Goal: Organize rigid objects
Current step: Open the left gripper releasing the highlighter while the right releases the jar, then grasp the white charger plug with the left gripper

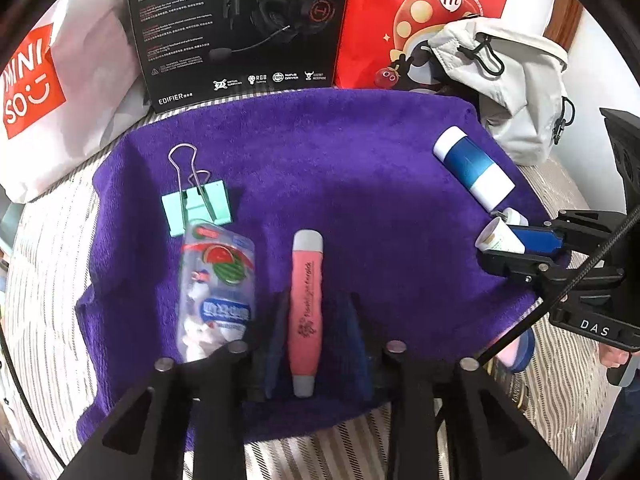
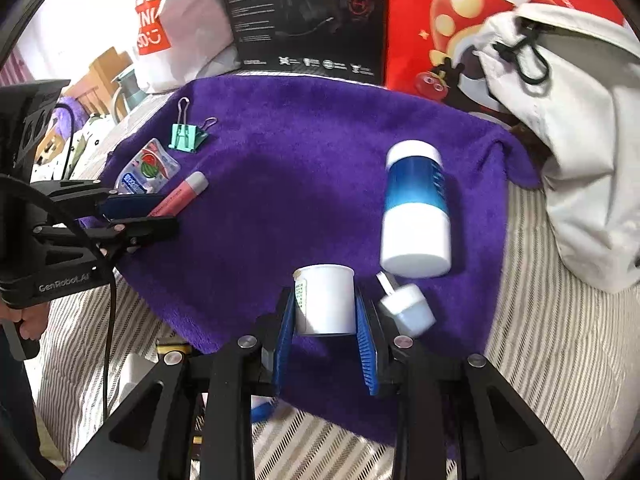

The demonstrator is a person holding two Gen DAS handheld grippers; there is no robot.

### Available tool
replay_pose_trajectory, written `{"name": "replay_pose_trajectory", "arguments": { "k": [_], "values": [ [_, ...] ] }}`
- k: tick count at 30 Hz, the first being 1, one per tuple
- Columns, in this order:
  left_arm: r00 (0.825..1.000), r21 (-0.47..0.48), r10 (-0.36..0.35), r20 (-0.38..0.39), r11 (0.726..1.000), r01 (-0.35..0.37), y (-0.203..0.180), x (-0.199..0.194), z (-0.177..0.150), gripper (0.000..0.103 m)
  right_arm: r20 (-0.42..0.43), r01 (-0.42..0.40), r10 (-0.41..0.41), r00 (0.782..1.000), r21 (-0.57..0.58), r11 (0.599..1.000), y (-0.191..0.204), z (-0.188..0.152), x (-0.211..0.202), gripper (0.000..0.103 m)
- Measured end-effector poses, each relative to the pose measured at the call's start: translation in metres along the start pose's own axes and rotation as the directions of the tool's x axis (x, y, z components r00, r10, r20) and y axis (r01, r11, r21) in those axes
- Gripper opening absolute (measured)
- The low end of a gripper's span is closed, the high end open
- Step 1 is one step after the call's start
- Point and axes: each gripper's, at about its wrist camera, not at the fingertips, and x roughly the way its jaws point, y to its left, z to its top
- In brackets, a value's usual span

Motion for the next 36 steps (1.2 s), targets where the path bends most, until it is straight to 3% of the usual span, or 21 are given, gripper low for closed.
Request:
{"name": "replay_pose_trajectory", "arguments": {
  "k": [8, 18, 21, 25, 36],
  "values": [
    [1.0, -0.015, 0.015, 0.002, 1.0, -0.015, -0.005, -0.013, -0.007, 0.034, 0.033, 0.025, -0.026, 0.999, 0.036, 0.999, -0.009, -0.017, -0.026, 0.03],
    [0.997, -0.009, 0.029, 0.065, 1.0, -0.028, -0.019, -0.058, -0.026, 0.034, 0.078, 0.04, -0.046, 0.996, 0.078, 0.996, -0.012, -0.049, -0.066, 0.03],
    [0.997, -0.004, 0.01, 0.079, 1.0, -0.01, -0.026, -0.069, -0.039, 0.034, 0.086, 0.043, -0.051, 0.995, 0.099, 0.994, -0.011, -0.063, -0.074, 0.03],
    [0.996, 0.007, -0.021, 0.087, 1.0, 0.021, -0.041, -0.073, -0.058, 0.044, 0.1, 0.036, -0.05, 0.994, 0.13, 0.991, -0.011, -0.085, -0.086, 0.03],
    [0.988, -0.005, -0.135, 0.071, 0.991, 0.136, -0.061, -0.058, -0.083, 0.044, 0.115, 0.018, -0.04, 0.993, 0.187, 0.982, -0.007, -0.137, -0.103, 0.03]
  ]
}}
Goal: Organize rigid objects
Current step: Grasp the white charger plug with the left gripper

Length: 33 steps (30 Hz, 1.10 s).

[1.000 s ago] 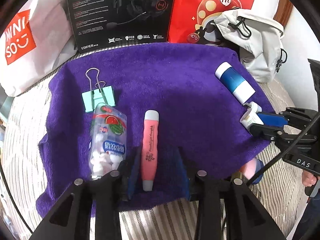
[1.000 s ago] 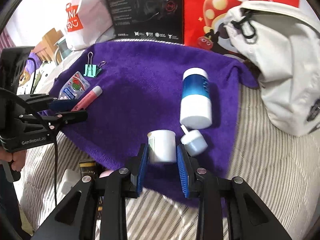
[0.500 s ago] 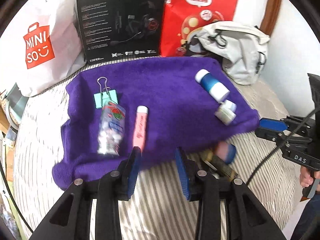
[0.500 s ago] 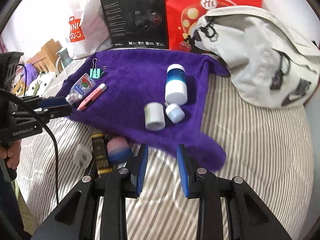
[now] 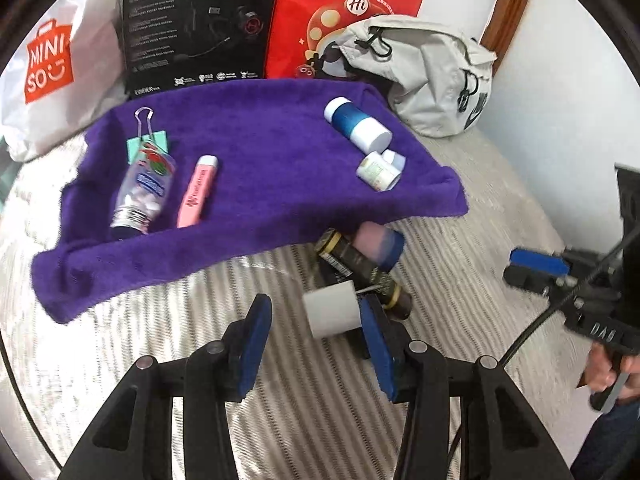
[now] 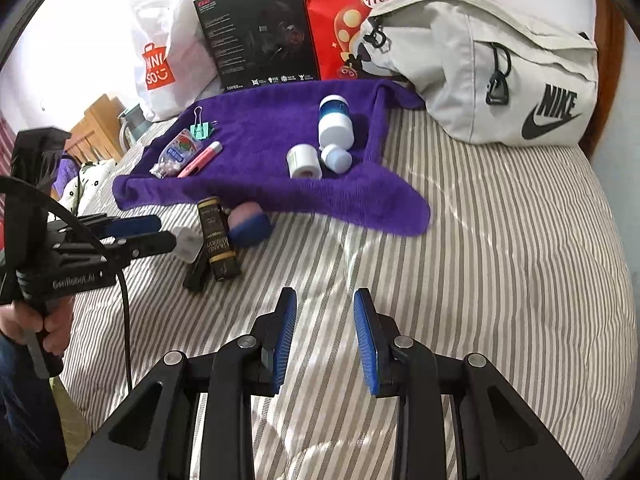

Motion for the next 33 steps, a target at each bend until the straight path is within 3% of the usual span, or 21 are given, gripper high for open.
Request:
{"name": "replay_pose_trajectory", "arguments": {
  "k": [7, 14, 22, 33],
  "values": [
    [0.998, -0.008, -0.038, -0.051, 0.999, 0.038, -0.006, 0.019, -0.002, 0.044, -0.014, -0.003, 0.003, 1.0, 0.008, 1.0, 0.002, -0.006, 0.005, 0.03],
    [0.999, 0.018, -0.023, -0.026, 1.0, 0.023, -0.002, 0.017, -0.006, 0.038, -0.025, 0.0, 0.0, 1.0, -0.006, 1.0, 0.005, -0.001, 0.01, 0.03],
    [0.993, 0.056, 0.117, -0.033, 0.992, -0.115, 0.019, -0.002, -0.021, 0.038, -0.037, -0.01, 0.009, 0.999, -0.023, 1.0, 0.013, 0.001, 0.017, 0.03],
    [0.984, 0.109, 0.177, -0.031, 0.979, -0.172, 0.015, 0.009, -0.026, 0.039, -0.055, -0.035, 0.031, 0.998, -0.068, 0.997, 0.034, 0.005, 0.029, 0.031]
  ]
}}
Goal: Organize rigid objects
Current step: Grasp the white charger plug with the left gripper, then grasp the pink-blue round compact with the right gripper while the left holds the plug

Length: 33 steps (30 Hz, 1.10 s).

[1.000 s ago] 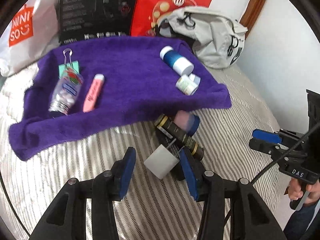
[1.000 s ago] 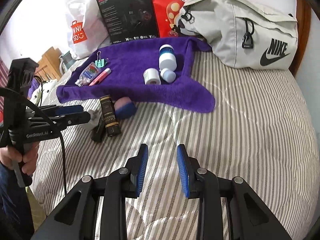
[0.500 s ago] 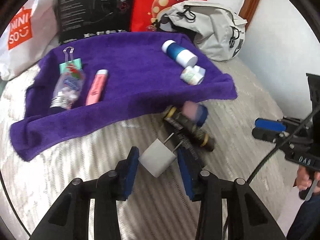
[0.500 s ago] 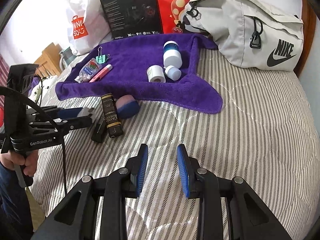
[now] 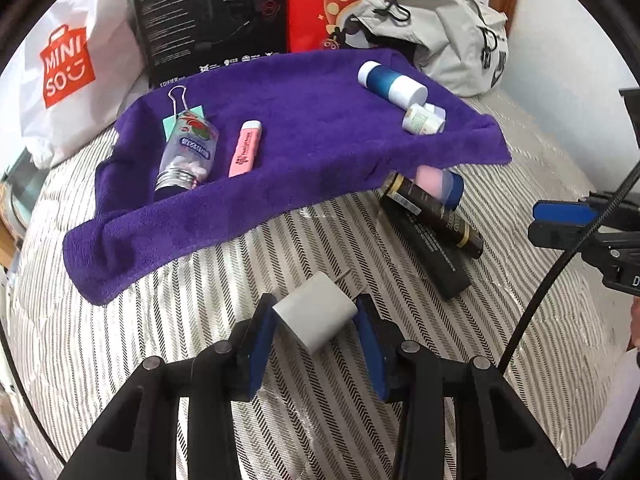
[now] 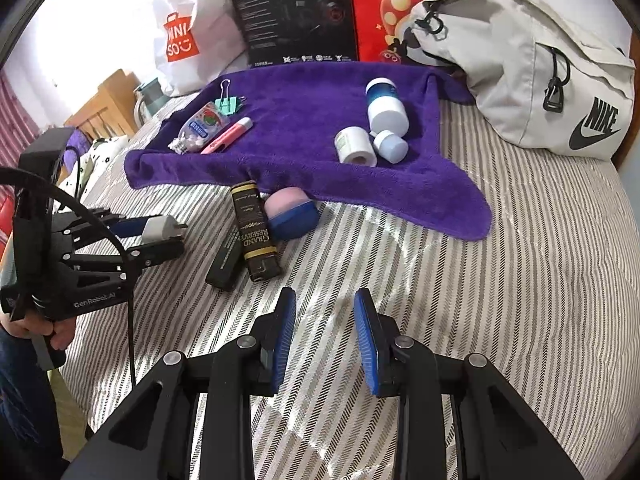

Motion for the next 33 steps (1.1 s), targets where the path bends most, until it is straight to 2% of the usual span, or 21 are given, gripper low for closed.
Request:
{"name": "replay_pose_trajectory", "arguments": {
  "k": [8, 13, 16, 23, 29, 33],
  "values": [
    [0.999, -0.025, -0.049, 0.011, 0.999, 0.049, 0.008, -0.005, -0.005, 0.037, -0.014, 0.002, -0.001, 1.0, 0.009, 1.0, -0.002, -0.001, 0.004, 0.031],
    [0.999, -0.014, -0.027, 0.016, 1.0, 0.028, 0.004, -0.013, -0.008, 0.037, -0.015, 0.003, -0.003, 1.0, -0.009, 1.0, 0.003, 0.001, 0.004, 0.031],
    [1.0, -0.008, 0.009, 0.012, 1.0, -0.009, 0.007, -0.017, -0.012, 0.037, -0.005, -0.003, 0.003, 1.0, -0.008, 1.0, 0.005, 0.004, 0.003, 0.031],
    [0.999, -0.072, 0.037, 0.009, 0.997, -0.036, 0.032, -0.02, -0.019, 0.037, 0.012, -0.048, 0.048, 0.999, -0.028, 0.998, 0.019, 0.02, 0.014, 0.031],
    [1.0, -0.107, 0.015, 0.009, 0.994, -0.014, 0.043, -0.019, -0.024, 0.037, -0.002, -0.006, 0.006, 1.0, -0.026, 1.0, 0.019, 0.043, 0.036, 0.031],
    [1.0, -0.115, 0.003, 0.012, 0.993, -0.001, 0.046, -0.02, -0.026, 0.037, -0.027, 0.016, -0.018, 0.999, -0.074, 0.997, 0.023, 0.052, 0.049, 0.031]
  ]
}}
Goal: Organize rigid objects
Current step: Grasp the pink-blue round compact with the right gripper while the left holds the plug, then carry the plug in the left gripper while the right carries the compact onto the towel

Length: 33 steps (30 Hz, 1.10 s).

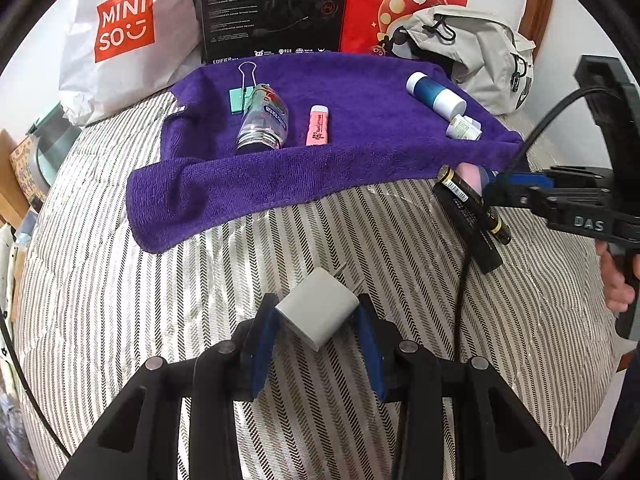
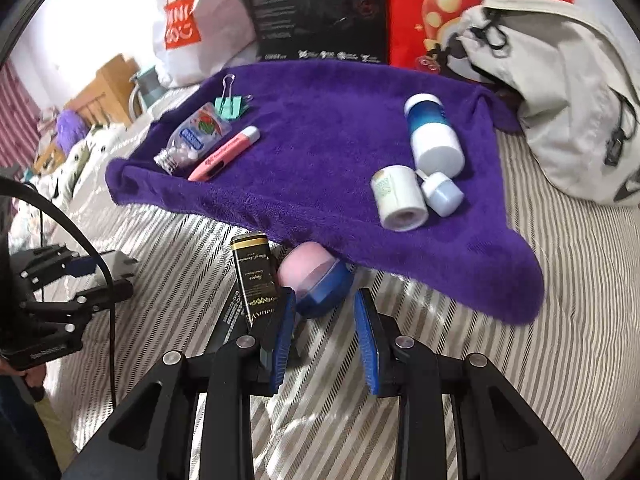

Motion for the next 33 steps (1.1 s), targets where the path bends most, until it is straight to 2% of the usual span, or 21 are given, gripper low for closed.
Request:
{"name": "replay_pose_trajectory", "arguments": {
  "k": [2, 7, 14, 24, 28, 33],
  "values": [
    [1.0, -0.003, -0.001, 0.001, 1.0, 0.001, 0.001, 0.0, 0.0, 0.037, -0.005, 0.012, -0.012, 1.0, -0.034, 0.999, 0.005, 0.003, 0.004, 0.031],
    [1.0, 0.003, -0.001, -0.001, 1.0, 0.001, 0.002, 0.001, 0.001, 0.037, -0.012, 0.043, -0.044, 0.999, -0.11, 0.993, 0.014, 0.01, 0.013, 0.043],
    [1.0, 0.005, -0.001, 0.002, 1.0, 0.001, 0.002, 0.002, 0.002, 0.037, -0.014, 0.01, -0.011, 1.0, -0.072, 0.997, 0.009, 0.013, 0.019, 0.04],
    [1.0, 0.016, 0.009, 0.007, 1.0, -0.009, -0.001, 0.003, 0.002, 0.037, -0.038, 0.044, -0.047, 0.998, -0.078, 0.996, 0.004, -0.02, 0.001, 0.04],
    [0.998, 0.057, 0.055, 0.012, 0.997, -0.055, -0.009, 0.006, 0.002, 0.037, -0.014, 0.065, -0.066, 0.998, -0.085, 0.994, 0.006, -0.024, 0.001, 0.04],
    [0.999, 0.041, 0.044, 0.01, 0.998, -0.044, -0.006, 0.006, 0.003, 0.037, -0.006, 0.072, -0.073, 0.997, -0.087, 0.994, 0.007, -0.025, 0.0, 0.038]
  ]
}}
